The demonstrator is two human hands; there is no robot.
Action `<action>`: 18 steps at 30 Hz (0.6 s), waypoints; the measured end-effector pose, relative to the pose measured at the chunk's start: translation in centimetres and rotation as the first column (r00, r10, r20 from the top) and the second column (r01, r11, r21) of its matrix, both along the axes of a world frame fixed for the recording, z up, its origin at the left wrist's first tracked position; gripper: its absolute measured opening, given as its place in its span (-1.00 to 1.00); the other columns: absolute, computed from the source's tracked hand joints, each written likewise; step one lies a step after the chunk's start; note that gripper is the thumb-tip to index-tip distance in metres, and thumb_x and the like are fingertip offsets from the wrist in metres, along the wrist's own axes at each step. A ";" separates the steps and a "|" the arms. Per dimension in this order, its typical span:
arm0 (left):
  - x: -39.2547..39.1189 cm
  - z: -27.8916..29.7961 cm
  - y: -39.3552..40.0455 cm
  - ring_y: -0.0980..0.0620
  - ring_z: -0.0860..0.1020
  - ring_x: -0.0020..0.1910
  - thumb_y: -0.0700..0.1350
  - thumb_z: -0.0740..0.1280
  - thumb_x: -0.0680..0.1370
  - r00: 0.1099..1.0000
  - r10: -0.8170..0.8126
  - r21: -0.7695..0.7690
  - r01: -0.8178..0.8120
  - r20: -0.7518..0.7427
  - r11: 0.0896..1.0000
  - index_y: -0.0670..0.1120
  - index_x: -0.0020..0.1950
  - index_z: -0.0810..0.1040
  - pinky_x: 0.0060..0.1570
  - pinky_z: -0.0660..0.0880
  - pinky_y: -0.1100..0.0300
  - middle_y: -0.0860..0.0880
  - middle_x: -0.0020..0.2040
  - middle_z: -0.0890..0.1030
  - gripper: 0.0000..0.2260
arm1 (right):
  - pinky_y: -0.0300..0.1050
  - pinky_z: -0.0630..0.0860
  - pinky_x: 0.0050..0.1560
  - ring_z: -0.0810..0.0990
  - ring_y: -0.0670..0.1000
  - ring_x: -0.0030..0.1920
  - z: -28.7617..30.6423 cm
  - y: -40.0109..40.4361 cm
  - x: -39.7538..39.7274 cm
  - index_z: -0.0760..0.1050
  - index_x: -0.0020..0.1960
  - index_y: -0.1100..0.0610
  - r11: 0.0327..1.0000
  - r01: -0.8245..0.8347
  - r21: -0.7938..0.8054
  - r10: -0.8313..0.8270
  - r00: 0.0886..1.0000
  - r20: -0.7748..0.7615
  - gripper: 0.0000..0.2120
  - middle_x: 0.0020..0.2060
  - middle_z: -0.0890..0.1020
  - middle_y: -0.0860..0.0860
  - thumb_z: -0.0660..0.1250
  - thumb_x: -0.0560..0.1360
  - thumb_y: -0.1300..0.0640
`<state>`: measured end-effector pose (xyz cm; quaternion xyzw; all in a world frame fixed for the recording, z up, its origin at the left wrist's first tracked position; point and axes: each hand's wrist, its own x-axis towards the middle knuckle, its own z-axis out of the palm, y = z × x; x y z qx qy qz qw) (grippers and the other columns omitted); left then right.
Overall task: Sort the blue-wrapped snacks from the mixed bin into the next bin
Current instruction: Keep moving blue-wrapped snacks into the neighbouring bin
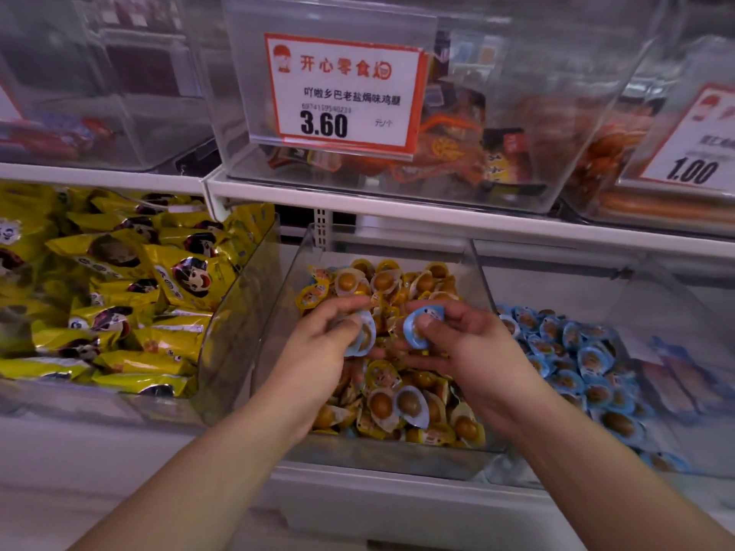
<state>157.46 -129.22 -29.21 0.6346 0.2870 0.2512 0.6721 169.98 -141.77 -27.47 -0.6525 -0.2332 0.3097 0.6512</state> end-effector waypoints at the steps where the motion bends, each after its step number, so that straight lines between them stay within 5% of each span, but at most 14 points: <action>1: 0.1 -0.1 0.1 -0.01 0.69 -0.05 -0.16 0.24 0.64 1.000 -0.009 0.087 0.011 -0.019 0.996 0.22 0.03 0.64 -0.09 0.54 0.07 0.07 0.07 0.64 -0.71 | -0.08 0.67 -0.11 0.73 0.09 -0.07 0.2 -0.2 0.0 0.65 0.02 0.11 0.999 0.036 0.006 -0.036 0.999 0.031 -0.81 -0.04 0.70 0.15 0.27 0.62 0.28; 3: 0.1 -0.3 -0.1 0.07 0.64 -0.21 -0.11 0.23 0.58 0.995 -0.058 0.361 0.083 -0.079 0.929 0.19 -0.05 0.62 -0.24 0.51 0.13 0.06 -0.17 0.63 -0.77 | -0.14 0.63 -0.22 0.71 0.03 -0.16 0.5 -0.6 0.0 0.65 -0.02 0.12 0.996 0.085 0.001 -0.084 0.989 0.123 -0.77 -0.08 0.67 0.13 0.24 0.60 0.31; 4: 0.1 -0.6 -0.1 0.09 0.60 -0.26 -0.04 0.22 0.52 0.982 -0.100 0.541 0.173 -0.162 0.823 0.15 -0.09 0.61 -0.28 0.50 0.15 0.02 -0.23 0.59 -0.82 | -0.17 0.60 -0.29 0.68 -0.01 -0.25 0.8 -0.8 -0.1 0.65 -0.05 0.12 0.996 0.093 0.007 -0.093 0.984 0.150 -0.76 -0.16 0.68 0.10 0.23 0.59 0.32; 7: 0.8 -1.7 -0.6 0.09 0.57 -0.13 0.17 0.20 0.44 0.881 -0.077 0.816 0.462 -0.466 0.347 0.12 -0.06 0.62 -0.24 0.48 0.14 0.14 -0.14 0.48 -0.73 | -0.23 0.51 -0.44 0.57 -0.07 -0.43 1.8 -1.5 -0.3 0.65 -0.12 0.11 0.996 0.089 0.031 -0.093 0.974 0.205 -0.72 -0.36 0.67 0.01 0.19 0.54 0.32; 11: 2.8 -2.6 -0.2 0.04 0.54 0.10 0.35 0.39 0.39 0.761 -0.055 0.718 0.631 -0.646 0.294 0.15 0.24 0.58 -0.12 0.43 0.19 0.11 0.13 0.51 -0.51 | -0.17 0.53 -0.43 0.56 0.00 -0.42 2.4 -2.5 -0.2 0.66 -0.13 0.11 0.996 0.078 0.040 -0.085 0.963 0.255 -0.71 -0.35 0.66 0.07 0.19 0.54 0.34; 13: 3.7 -2.5 0.2 0.03 0.53 0.11 0.31 0.43 0.39 0.707 -0.057 0.679 0.696 -0.705 0.232 0.15 0.22 0.57 -0.11 0.38 0.20 0.10 0.15 0.53 -0.54 | -0.14 0.55 -0.39 0.57 0.03 -0.40 2.3 -2.8 -0.1 0.65 -0.12 0.12 0.997 0.073 0.031 -0.078 0.963 0.257 -0.71 -0.33 0.66 0.10 0.19 0.56 0.35; 15: 4.0 -1.9 0.5 0.04 0.55 0.03 0.19 0.42 0.45 0.755 -0.038 0.736 0.648 -0.655 0.197 0.16 0.06 0.59 -0.13 0.42 0.18 0.13 0.06 0.54 -0.76 | -0.12 0.57 -0.37 0.58 0.04 -0.38 2.2 -3.1 0.0 0.65 -0.09 0.13 0.998 0.059 0.022 -0.062 0.961 0.270 -0.73 -0.30 0.67 0.10 0.20 0.57 0.35; 18: 3.4 -1.0 1.8 0.07 0.56 -0.08 0.07 0.40 0.47 0.855 -0.014 0.816 0.499 -0.518 0.293 0.12 -0.10 0.58 -0.15 0.50 0.13 0.13 -0.10 0.52 -0.93 | -0.10 0.58 -0.37 0.59 0.01 -0.42 2.3 -3.7 0.2 0.63 -0.05 0.12 0.999 0.030 0.021 -0.035 0.959 0.280 -0.75 -0.30 0.65 0.11 0.20 0.59 0.33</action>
